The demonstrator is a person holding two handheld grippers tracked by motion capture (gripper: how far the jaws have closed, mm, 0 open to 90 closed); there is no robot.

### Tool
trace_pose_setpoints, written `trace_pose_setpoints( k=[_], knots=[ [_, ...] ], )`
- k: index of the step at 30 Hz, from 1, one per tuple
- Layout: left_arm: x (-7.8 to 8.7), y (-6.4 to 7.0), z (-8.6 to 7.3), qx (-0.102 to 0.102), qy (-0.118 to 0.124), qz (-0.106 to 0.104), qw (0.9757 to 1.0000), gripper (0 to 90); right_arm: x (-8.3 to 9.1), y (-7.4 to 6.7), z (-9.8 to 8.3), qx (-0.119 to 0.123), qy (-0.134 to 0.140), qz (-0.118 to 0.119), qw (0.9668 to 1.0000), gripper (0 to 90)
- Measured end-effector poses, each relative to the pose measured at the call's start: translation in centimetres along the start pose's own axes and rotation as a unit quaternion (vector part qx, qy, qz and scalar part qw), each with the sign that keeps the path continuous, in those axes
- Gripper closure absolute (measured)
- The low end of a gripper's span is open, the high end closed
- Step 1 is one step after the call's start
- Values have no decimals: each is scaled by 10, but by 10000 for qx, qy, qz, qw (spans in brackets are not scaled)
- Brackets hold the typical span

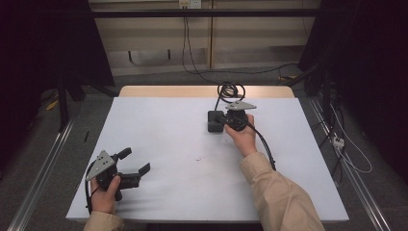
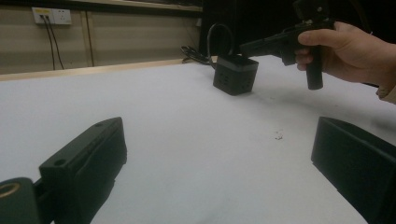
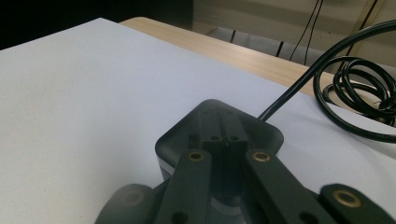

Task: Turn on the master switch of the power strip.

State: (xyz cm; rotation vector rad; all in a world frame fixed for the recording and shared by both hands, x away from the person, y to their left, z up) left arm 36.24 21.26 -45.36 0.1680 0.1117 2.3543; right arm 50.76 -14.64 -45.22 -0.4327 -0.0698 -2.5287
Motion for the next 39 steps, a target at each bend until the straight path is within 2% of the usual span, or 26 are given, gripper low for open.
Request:
trace_pose_setpoints(
  k=[6, 8, 12, 39],
  knots=[
    [0, 0, 0, 5, 0, -8, 10000, 29, -1, -3, 0, 8, -6, -17, 10000, 900],
    [0, 1, 0, -16, 1, -16, 10000, 29, -1, -3, -1, 76, 3, -16, 10000, 900],
    [1, 1, 0, -13, -1, -7, 10000, 29, -1, -3, -2, -14, 29, 4, 10000, 900],
    [1, 3, 0, -17, 6, -15, 10000, 29, -1, -3, -6, -12, 115, -25, 9999, 900]
  ],
)
Point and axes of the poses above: each handheld gripper's, and its own axes: x roughly backward along the jaws, z roughly out of its top, y roughly to its right, the point moved 4 cm from there along -x, roughly forward along the jaws, and after that the axes turned 7 degrees about y, right-handed, at the moved point
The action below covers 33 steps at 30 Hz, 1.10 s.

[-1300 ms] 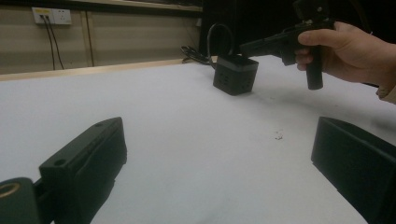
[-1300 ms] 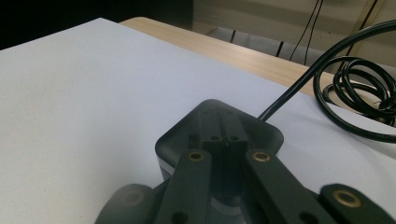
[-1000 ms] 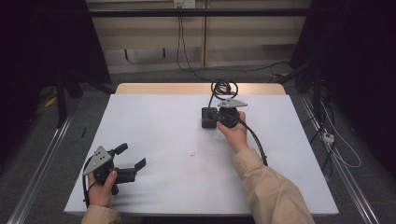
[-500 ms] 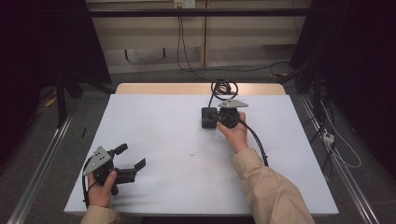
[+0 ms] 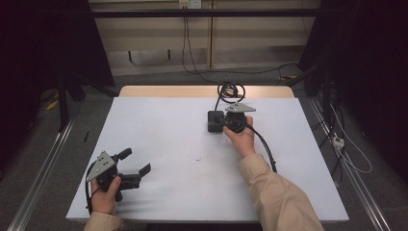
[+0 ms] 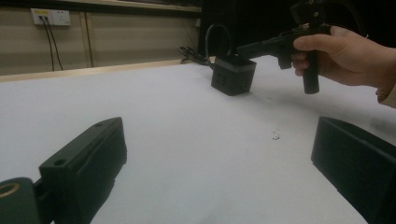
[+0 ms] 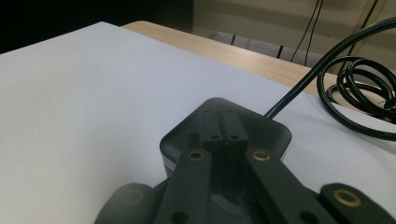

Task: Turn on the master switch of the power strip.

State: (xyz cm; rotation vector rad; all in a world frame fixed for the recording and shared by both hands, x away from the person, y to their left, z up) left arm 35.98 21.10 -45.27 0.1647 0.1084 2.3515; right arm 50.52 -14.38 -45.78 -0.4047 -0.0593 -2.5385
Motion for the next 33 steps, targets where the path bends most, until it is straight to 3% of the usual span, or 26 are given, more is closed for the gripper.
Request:
trace_pose_setpoints(
  k=[8, 33],
  knots=[
    [-1, 2, 0, -11, -1, -22, 10000, 29, 0, -3, -1, 108, 25, -130, 9999, 900],
    [2, 1, 1, 32, 50, 4, 10000, 29, 0, -2, -2, 124, 51, -53, 9999, 900]
  ],
)
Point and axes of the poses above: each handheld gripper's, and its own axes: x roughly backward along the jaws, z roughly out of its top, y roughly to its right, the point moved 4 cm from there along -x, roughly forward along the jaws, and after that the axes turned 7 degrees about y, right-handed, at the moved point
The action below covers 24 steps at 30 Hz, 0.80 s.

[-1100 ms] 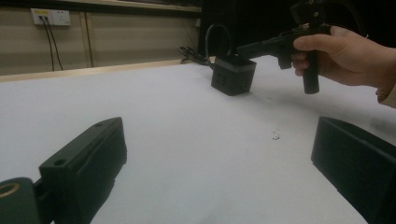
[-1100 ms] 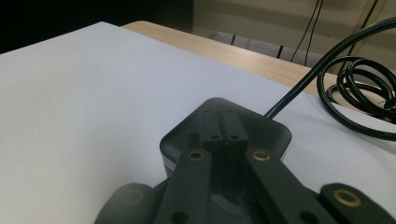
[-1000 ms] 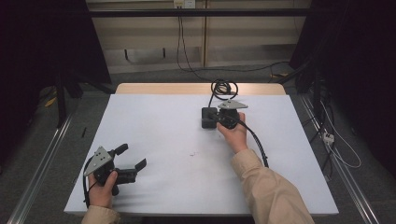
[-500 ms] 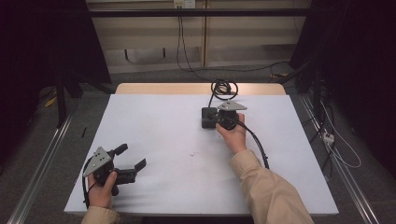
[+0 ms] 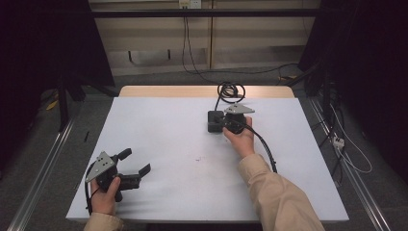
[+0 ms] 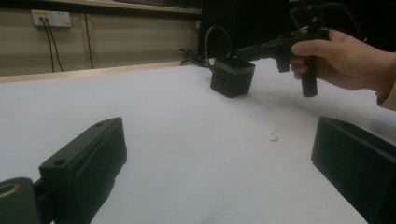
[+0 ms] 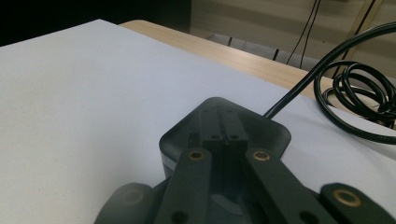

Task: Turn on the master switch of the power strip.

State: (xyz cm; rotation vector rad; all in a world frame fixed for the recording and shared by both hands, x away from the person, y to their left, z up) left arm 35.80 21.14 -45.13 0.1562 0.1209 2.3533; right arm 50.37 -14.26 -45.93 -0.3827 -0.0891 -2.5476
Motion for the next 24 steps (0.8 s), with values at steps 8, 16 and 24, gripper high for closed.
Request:
trace_pose_setpoints(
  k=[8, 16, 24],
  knots=[
    [0, 0, 0, -3, -5, -7, 10000, 29, 0, 1, -1, -65, -23, 16, 10000, 900],
    [-1, -1, 0, 6, 1, -6, 10000, 29, 0, 0, 1, 40, -71, 2, 10000, 900],
    [-3, -1, 0, -1, -4, -31, 10000, 29, 0, 1, 3, -62, -95, -64, 9999, 900]
  ],
)
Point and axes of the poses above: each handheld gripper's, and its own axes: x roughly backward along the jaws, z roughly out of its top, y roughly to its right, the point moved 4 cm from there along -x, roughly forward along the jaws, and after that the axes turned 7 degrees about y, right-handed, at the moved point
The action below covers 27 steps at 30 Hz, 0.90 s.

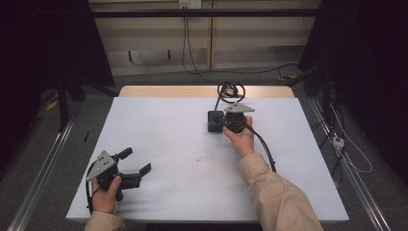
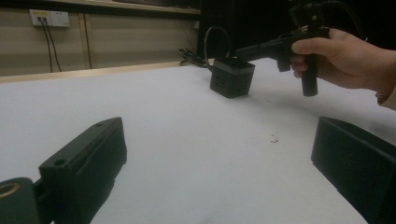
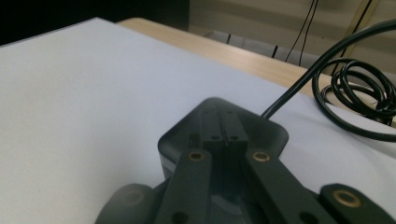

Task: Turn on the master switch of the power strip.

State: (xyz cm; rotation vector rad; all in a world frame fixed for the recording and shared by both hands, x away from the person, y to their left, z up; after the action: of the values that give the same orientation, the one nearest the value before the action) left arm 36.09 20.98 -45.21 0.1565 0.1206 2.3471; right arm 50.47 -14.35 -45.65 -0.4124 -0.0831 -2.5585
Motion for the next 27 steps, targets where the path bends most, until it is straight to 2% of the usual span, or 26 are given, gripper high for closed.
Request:
trace_pose_setpoints(
  k=[3, 6, 11, 19, 22, 27],
  knots=[
    [0, 0, 0, 6, 9, 4, 10000, 29, 1, 3, 0, 47, -25, -75, 10000, 900],
    [1, -1, 1, 1, 15, 10, 10000, 29, 3, 7, 0, -36, -31, -95, 9999, 900],
    [2, -1, 1, -5, 16, 24, 10000, 28, 3, 3, 2, -93, 27, 28, 9999, 898],
    [2, -1, 1, -28, 30, 42, 10000, 29, 5, -4, 2, -169, -75, 87, 9998, 661],
    [2, -2, 1, -22, 27, 45, 10000, 29, 9, -4, 5, -309, -37, 108, 9995, 545],
    [3, -2, 1, -23, 15, 56, 10000, 28, 19, -4, 10, -383, 115, 148, 9991, 434]
  ],
)
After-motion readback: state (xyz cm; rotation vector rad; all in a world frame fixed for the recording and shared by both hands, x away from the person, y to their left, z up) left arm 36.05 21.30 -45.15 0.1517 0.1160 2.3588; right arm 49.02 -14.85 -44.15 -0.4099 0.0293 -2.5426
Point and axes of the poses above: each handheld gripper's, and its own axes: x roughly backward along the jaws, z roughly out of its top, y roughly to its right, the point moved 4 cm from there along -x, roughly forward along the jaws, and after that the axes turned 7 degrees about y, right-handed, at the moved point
